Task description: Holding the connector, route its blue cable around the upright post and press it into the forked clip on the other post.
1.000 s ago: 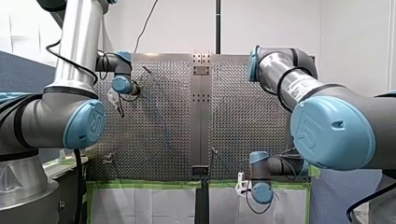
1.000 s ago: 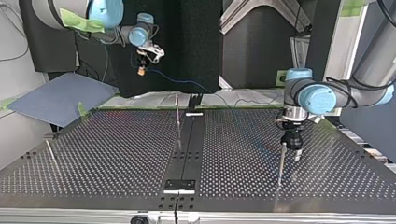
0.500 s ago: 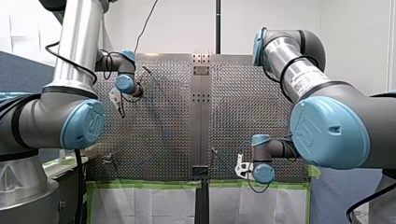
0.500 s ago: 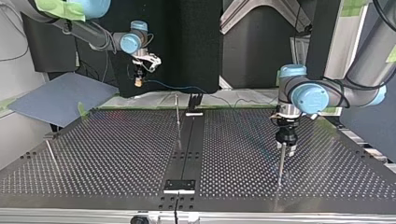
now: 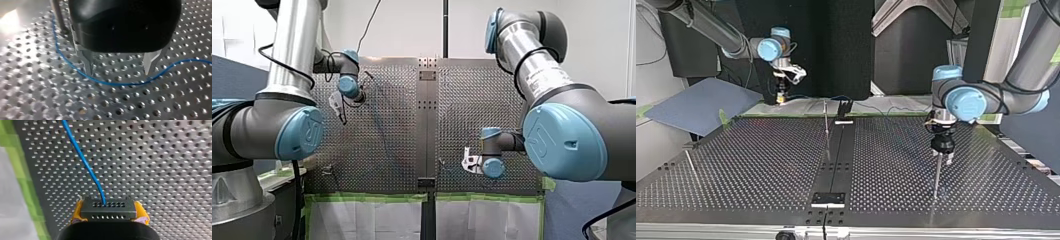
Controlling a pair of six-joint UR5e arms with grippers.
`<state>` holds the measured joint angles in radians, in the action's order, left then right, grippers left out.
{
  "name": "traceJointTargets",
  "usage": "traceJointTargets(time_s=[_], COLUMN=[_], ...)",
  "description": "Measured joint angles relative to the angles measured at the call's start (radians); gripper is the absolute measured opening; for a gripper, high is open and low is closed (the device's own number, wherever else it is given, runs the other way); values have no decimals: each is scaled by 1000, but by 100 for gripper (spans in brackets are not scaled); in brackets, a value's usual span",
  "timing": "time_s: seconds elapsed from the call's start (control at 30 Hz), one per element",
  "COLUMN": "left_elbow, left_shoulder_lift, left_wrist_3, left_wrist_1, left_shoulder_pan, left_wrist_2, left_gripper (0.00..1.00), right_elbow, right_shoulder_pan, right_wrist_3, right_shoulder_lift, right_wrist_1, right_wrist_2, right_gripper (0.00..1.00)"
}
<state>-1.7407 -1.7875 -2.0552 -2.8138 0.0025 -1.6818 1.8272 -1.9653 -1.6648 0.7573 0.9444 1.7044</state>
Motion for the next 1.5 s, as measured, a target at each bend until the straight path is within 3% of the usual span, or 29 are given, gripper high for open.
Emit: traceJointTargets(time_s=[0.17,0.43,0.63,0.83,1.27,1.5], left_elbow=[-12,-72,-122,-148,-71,-3], left_shoulder_lift=[42,108,159,207,312,380], left_wrist_3=[-2,-6,24,46,99,113], left_wrist_1=[-44,-104,-151,-200,-305,-373], left_shoulder_pan=[1,15,20,21,22,22], left_wrist_2=[-20,-45,-79,-76,-28,4], left_gripper=[100,100,100,100,100,100], right_elbow=[3,11,33,55,64,66], right_shoulder_pan=[2,2,-1,-5,-9,-9], right_wrist_3=[0,-1,0,-1,3,3], right_shoulder_lift=[30,34,33,32,19,-8], right_wrist_1=[-2,0,12,29,12,31], right_wrist_2=[0,0,1,1,5,5], right_gripper=[0,0,0,0,0,0])
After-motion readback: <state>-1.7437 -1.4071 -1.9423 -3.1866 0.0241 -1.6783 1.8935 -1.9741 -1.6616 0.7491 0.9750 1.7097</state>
